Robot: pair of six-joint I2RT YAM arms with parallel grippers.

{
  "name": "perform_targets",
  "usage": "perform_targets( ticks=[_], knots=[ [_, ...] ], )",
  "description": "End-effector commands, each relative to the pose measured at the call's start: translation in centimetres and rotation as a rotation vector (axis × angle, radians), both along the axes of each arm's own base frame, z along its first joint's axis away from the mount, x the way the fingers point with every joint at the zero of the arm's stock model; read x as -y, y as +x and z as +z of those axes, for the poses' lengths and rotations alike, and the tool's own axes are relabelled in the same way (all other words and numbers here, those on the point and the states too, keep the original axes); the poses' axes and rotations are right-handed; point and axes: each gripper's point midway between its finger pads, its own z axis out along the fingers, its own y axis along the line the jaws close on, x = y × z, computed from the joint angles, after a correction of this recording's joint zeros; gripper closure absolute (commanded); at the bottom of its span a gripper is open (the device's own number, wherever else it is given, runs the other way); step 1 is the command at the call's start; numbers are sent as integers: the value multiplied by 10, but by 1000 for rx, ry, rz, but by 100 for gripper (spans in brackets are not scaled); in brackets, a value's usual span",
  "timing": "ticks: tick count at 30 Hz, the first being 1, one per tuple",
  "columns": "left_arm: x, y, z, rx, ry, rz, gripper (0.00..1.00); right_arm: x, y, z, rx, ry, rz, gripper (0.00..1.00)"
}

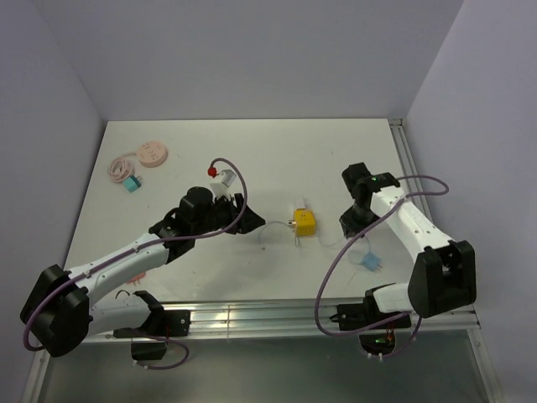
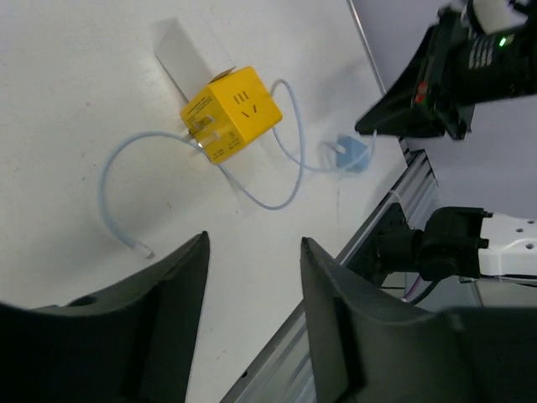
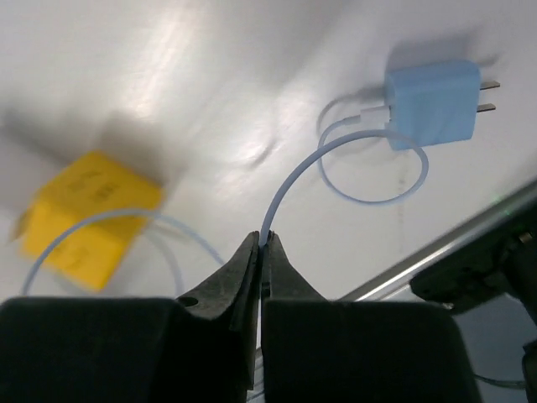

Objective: Insert the plug

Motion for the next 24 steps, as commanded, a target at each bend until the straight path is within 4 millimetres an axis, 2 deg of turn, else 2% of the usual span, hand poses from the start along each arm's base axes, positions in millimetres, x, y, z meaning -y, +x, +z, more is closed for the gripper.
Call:
perform_targets(
  ticks=[1,5,6,7,10,13,15,17,21,23,24],
  knots=[
    [5,-6,44,103,-75,-59,52,-16,42,55,235,58,172,100],
    [9,-11,63,139,-90,-104,56,-33,39,88,374,131,330,100],
    [11,-13,72,149,-104,-123,56,-33,35,90,391,130,376,100],
    [12,-14,75,152,-111,-135,55,-35,33,95,421,138,399,100],
    [18,-21,91,180,-149,-188,47,-45,22,131,625,188,512,100],
    [23,-28,112,245,-182,-242,39,-53,14,158,757,227,603,100],
    [26,-32,131,309,-211,-273,38,-57,6,183,858,238,668,100],
    [30,-35,142,365,-220,-302,35,-70,0,202,939,302,748,100],
    [36,-28,174,482,-242,-270,31,-95,-16,235,1026,430,896,100],
    [36,-22,187,560,-225,-209,25,-100,-25,249,1057,464,942,100],
    [35,-22,192,582,-223,-193,23,-99,-29,263,1093,446,967,100]
  ],
)
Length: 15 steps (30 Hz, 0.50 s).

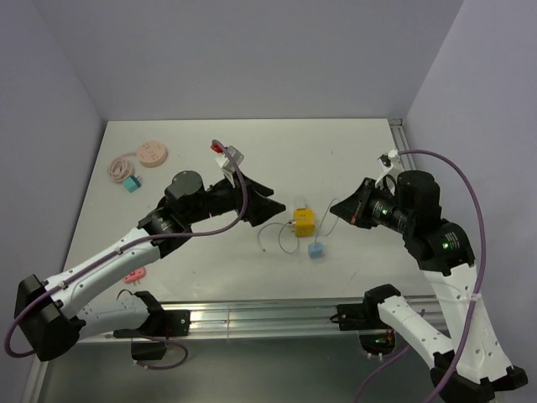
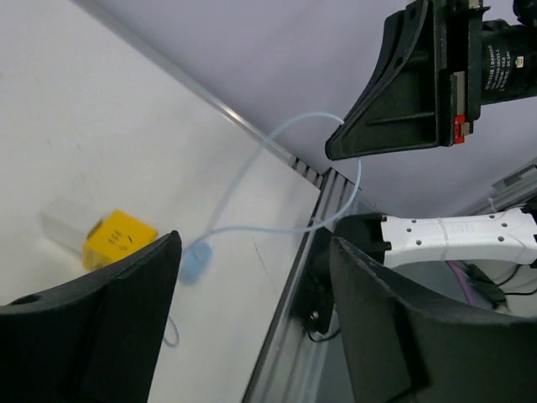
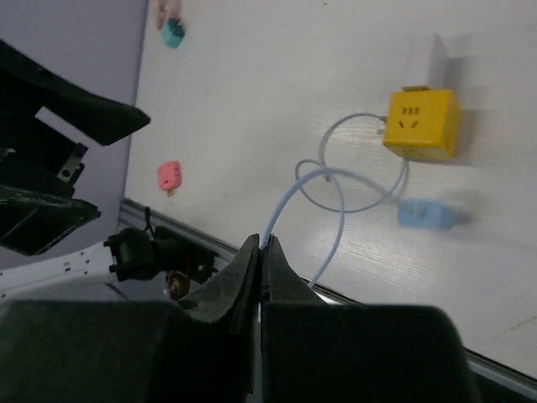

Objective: Insert the plug

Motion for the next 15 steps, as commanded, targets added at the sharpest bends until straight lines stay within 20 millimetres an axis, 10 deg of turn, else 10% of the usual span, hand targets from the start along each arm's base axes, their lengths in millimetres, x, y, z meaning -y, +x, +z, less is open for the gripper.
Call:
perform_targets(
  ticks=[1,15],
  knots=[
    [-3,6,53,214,-70,78,20,-17,-15,59,197,44,172,100],
    [33,0,55,323,-58,-36,1,-34,-64,136,416,111,432,100]
  ],
)
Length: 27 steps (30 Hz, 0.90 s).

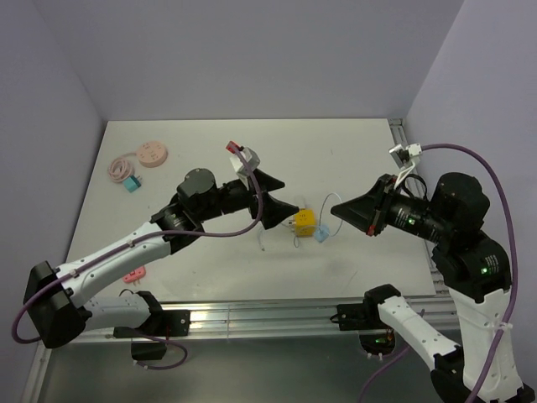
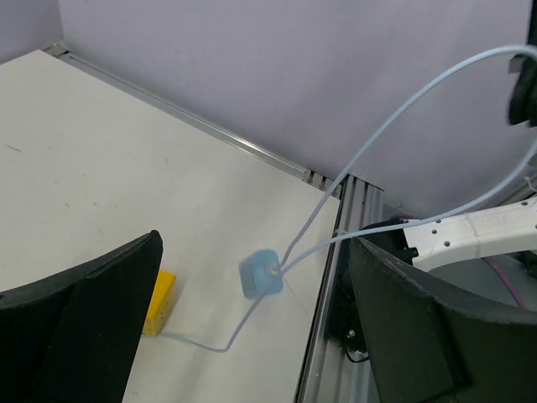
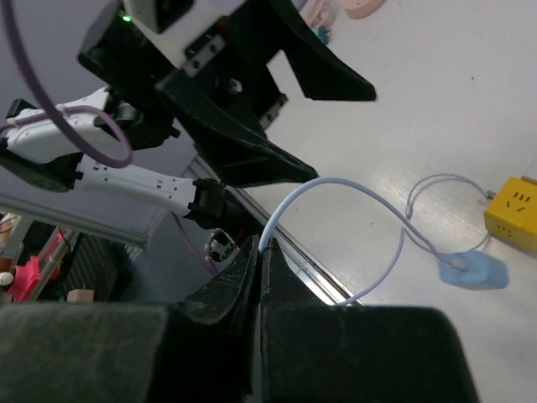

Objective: Insert the plug

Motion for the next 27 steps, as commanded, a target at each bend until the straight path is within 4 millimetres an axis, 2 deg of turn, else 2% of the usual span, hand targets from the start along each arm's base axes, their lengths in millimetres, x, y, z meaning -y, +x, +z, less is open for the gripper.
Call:
perform_targets(
  ticks=[1,5,9,14,15,16,17,20,23,27],
  knots=[
    [11,2,33,114,-54,2,1,-7,-8,31,110,11,91,100],
    [22,-1,39,162,-51,-25,0,-7,-14,55,186,12,117,100],
    [34,-7,31,244,-14,-114,0,-10,-16,72,217,40,138,100],
    [32,-12,30,326,-87,-116,0,-12,-17,90,247,84,141,100],
    [29,-8,31,342,-101,-77,1,-13,-18,92,248,93,143,100],
    [30,-8,21,341,-95,-62,1,-14,-18,95,249,104,149,100],
    [29,-5,25,355,-113,-25,1,-16,-20,98,249,124,167,100],
    [33,-5,18,355,-97,-40,1,-18,-22,104,250,148,178,100],
    [41,-13,12,349,-89,-99,4,-18,-24,109,257,161,182,100],
    [42,-32,4,333,-120,-178,4,-18,-24,113,259,171,182,100]
  ],
)
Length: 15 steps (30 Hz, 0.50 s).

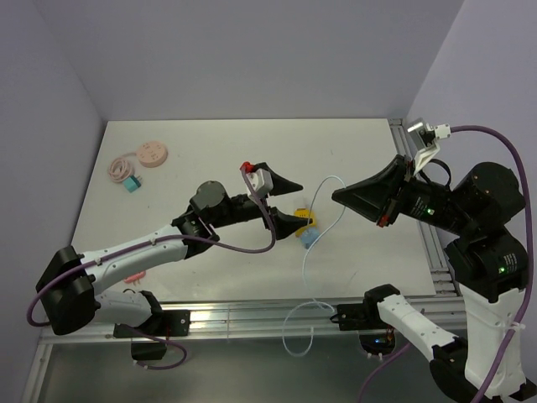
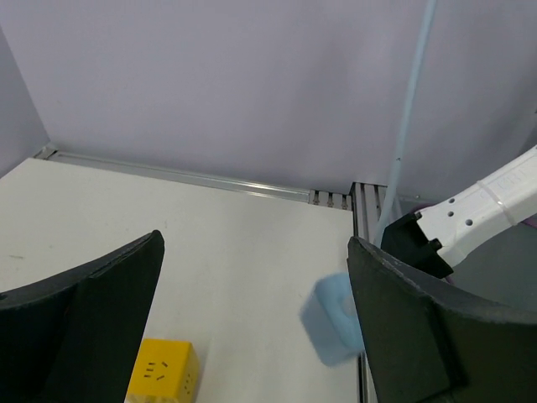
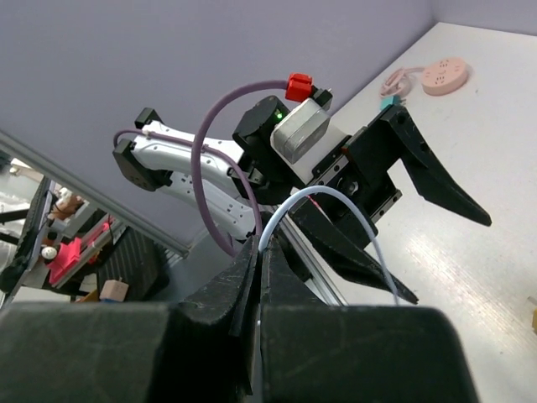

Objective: Insert the plug

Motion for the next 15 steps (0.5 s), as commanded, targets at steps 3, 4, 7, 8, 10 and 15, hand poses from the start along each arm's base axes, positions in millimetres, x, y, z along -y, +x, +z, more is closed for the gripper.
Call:
perform_targets(
  ticks=[3,4,7,8,10,15],
  knots=[
    [3,-20,10,24,-73,-79,2,-2,-7,27,76,43,32,100],
    [4,-21,8,14,-74,-71,2,-2,-7,26,76,41,32,100],
    [4,-22,12,-4,-89,-49,1,-1,-5,22,72,30,20,100],
    [4,-23,15,-6,-92,-51,1,-1,-3,20,70,26,16,100],
    [3,-25,19,-5,-101,-53,0,-1,-2,17,64,21,16,100],
    [7,-22,33,-3,-109,-26,1,-5,-4,12,49,26,52,100]
  ],
)
